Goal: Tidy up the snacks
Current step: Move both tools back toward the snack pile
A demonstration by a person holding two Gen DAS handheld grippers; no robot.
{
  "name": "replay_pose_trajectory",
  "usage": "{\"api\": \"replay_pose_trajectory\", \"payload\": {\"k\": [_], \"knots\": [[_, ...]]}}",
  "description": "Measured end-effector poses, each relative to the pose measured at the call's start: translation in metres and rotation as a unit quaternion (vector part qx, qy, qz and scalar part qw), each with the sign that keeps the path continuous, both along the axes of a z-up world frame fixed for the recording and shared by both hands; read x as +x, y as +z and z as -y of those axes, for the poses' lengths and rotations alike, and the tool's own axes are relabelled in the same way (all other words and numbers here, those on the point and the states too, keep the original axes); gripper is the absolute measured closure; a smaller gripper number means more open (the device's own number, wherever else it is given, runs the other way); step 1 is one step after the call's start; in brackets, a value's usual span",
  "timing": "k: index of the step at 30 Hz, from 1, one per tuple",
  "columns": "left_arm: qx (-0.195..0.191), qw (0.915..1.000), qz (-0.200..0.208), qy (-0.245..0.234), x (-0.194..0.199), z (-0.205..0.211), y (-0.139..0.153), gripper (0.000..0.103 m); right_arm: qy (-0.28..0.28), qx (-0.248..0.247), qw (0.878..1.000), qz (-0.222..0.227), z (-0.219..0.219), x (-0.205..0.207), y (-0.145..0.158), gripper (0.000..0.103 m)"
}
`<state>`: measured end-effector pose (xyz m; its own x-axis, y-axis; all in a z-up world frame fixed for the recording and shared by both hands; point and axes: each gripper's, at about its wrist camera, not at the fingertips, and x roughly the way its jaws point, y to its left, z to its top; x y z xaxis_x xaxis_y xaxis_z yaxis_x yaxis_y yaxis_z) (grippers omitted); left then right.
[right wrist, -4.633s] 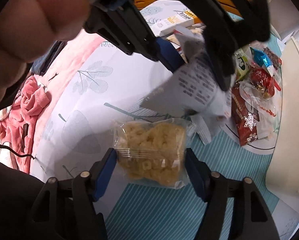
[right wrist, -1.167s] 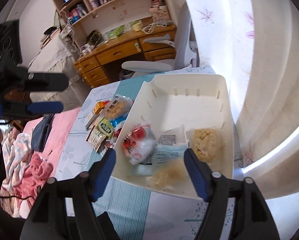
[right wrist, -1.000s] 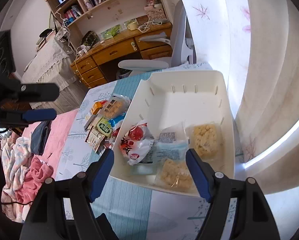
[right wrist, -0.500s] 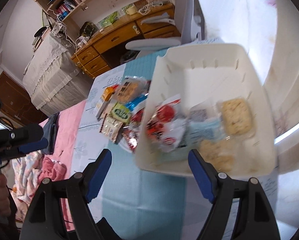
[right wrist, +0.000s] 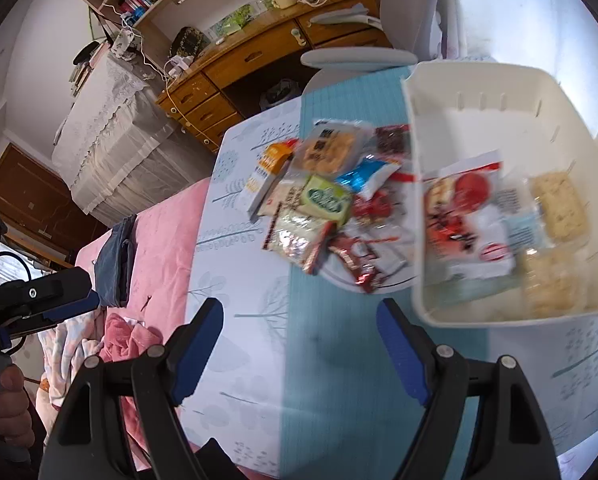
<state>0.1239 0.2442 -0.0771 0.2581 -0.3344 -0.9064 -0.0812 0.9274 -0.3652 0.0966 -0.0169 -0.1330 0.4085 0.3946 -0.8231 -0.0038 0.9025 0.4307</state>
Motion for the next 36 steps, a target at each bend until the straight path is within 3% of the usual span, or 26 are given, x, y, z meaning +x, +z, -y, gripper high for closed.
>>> {"api": "replay_pose_trajectory", "payload": {"k": [7,17,24,31,36], "knots": [[0.016,0.9996,0.003,-0.024,0.025,-0.042,-0.01,0.028,-0.026,0.003,0.999,-0.02,-0.042,0.009,-0.015,0.023],[0.053,0.993,0.018,-0.104,0.085,-0.055,-0.03,0.028,-0.061,-0.032,0.997,-0.02,-0.076,0.025,-0.031,0.023],[0.057,0.9896,0.022,-0.13,0.126,-0.042,-0.049,0.028,-0.012,-0.111,0.994,0.007,-0.094,0.039,-0.036,0.023],[0.053,0.9885,0.017,-0.141,0.162,-0.018,-0.081,0.028,0.059,-0.189,0.978,0.063,-0.109,0.057,-0.045,0.023],[0.073,0.9846,0.019,-0.158,0.185,0.002,-0.108,0.028,0.108,-0.23,0.964,0.079,-0.118,0.071,-0.063,0.023]]}}
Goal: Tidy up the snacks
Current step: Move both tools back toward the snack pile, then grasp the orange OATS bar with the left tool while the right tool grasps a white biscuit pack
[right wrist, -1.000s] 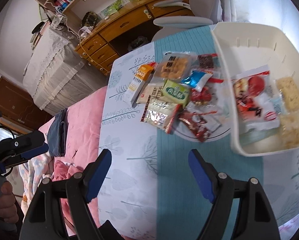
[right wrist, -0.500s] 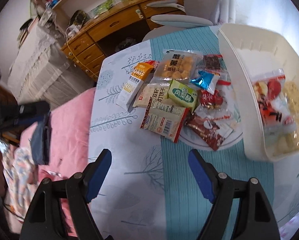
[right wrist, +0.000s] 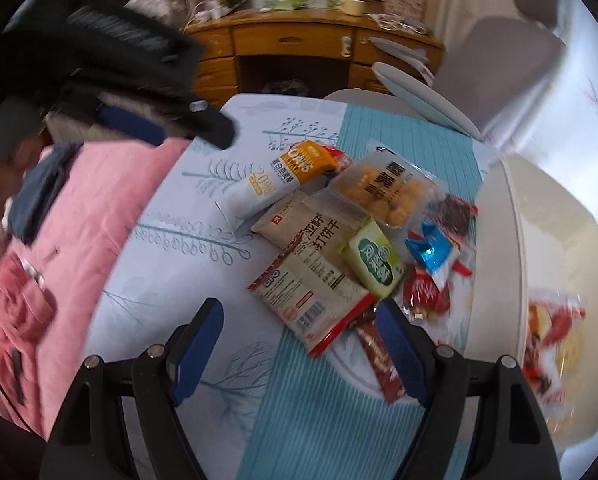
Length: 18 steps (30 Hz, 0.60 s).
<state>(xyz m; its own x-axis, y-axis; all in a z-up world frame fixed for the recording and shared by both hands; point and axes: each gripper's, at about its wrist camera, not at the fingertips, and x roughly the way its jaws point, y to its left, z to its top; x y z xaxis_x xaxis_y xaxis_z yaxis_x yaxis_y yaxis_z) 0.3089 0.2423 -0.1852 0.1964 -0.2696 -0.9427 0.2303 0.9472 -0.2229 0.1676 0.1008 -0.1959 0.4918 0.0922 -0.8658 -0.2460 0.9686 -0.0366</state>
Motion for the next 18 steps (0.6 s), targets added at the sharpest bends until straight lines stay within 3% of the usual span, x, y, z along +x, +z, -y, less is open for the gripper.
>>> {"api": "replay_pose_trajectory", "payload": {"k": [7,18], "knots": [[0.02,0.9998,-0.001,-0.007,0.033,0.02,-0.04,0.028,0.06,-0.045,0.997,-0.013,-0.008,0.018,-0.034,0.023],[0.02,0.9994,-0.028,-0.003,0.062,0.033,-0.078,0.028,0.08,-0.021,0.996,-0.025,-0.014,0.038,-0.054,0.023]]}}
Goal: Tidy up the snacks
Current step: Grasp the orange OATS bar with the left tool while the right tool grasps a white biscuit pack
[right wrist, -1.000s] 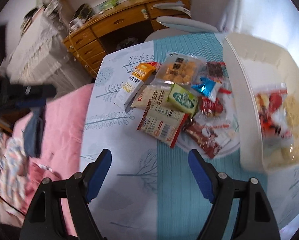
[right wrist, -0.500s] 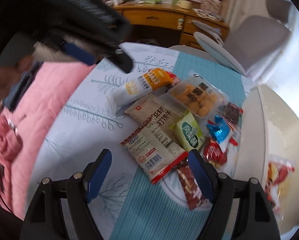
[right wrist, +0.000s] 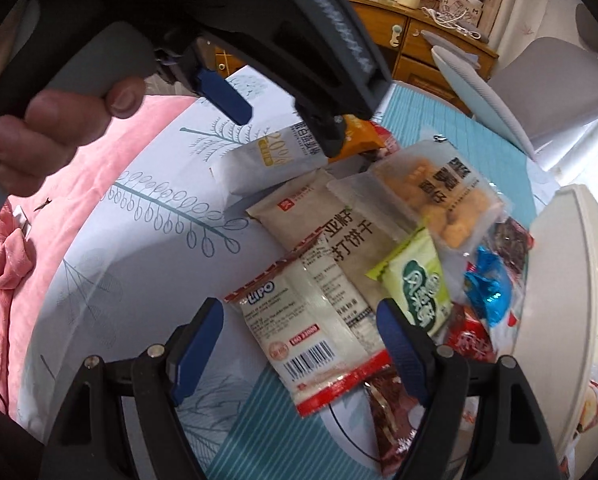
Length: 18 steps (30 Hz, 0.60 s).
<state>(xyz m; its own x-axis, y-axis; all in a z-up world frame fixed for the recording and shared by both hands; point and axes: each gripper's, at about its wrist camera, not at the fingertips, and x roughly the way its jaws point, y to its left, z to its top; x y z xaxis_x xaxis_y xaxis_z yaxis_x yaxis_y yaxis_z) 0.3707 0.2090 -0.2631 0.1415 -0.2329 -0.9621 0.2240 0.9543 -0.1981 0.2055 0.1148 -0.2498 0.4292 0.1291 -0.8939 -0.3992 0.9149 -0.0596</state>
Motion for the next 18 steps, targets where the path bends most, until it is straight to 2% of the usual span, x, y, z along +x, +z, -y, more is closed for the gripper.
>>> {"api": "replay_pose_trajectory", "payload": {"k": [7,11,14,16,18], "knots": [[0.002,1.0,-0.009,0.003,0.013,0.008,-0.013,0.038,0.002,0.019,1.0,-0.013,-0.002,0.007,-0.008,0.023],[0.002,0.9998,-0.017,0.007,0.017,0.01,-0.021,0.051,0.0,0.021,1.0,-0.01,-0.002,0.008,-0.008,0.026],[-0.001,0.9997,-0.021,0.012,0.018,0.009,-0.026,0.057,-0.001,0.011,1.0,-0.002,-0.004,0.007,-0.007,0.037],[-0.005,0.9996,-0.022,0.015,0.019,0.007,-0.027,0.057,0.0,0.012,1.0,-0.001,-0.005,0.01,-0.006,0.048],[-0.008,0.9995,-0.024,0.017,0.018,0.005,-0.028,0.058,-0.002,0.009,1.0,0.001,-0.006,0.011,-0.005,0.053]]}}
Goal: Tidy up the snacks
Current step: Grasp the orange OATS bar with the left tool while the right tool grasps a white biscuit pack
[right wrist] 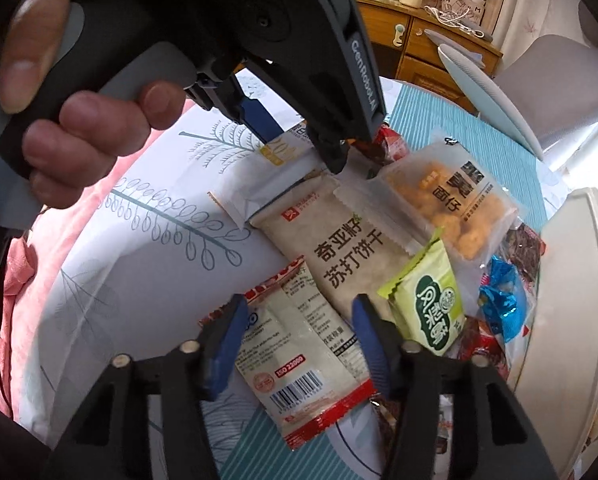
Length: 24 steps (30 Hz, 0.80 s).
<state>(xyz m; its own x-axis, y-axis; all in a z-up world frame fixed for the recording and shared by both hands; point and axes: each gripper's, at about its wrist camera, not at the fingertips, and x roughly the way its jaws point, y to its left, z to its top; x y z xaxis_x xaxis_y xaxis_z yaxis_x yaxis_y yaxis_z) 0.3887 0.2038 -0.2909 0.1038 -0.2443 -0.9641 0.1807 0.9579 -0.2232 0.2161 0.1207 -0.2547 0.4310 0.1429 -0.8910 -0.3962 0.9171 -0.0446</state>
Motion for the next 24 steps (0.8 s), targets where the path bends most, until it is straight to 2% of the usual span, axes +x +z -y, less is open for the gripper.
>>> {"api": "replay_pose_trajectory", "payload": {"k": [2,3,12,24], "knots": [[-0.002,1.0,-0.002,0.001,-0.002,0.0,-0.001,0.06,0.005,0.005,1.0,-0.003,-0.001,0.0,0.001,0.066],[-0.002,1.0,-0.002,0.001,-0.002,0.0,-0.001,0.06,0.006,0.013,1.0,-0.014,-0.002,0.001,0.0,0.067],[0.001,1.0,-0.01,0.002,-0.019,-0.008,0.003,0.064,-0.005,0.016,0.999,-0.029,-0.001,0.0,0.003,0.074],[-0.008,0.9996,-0.022,0.013,-0.072,-0.034,0.021,0.065,-0.05,0.021,0.994,-0.094,0.004,-0.015,0.006,0.077]]}}
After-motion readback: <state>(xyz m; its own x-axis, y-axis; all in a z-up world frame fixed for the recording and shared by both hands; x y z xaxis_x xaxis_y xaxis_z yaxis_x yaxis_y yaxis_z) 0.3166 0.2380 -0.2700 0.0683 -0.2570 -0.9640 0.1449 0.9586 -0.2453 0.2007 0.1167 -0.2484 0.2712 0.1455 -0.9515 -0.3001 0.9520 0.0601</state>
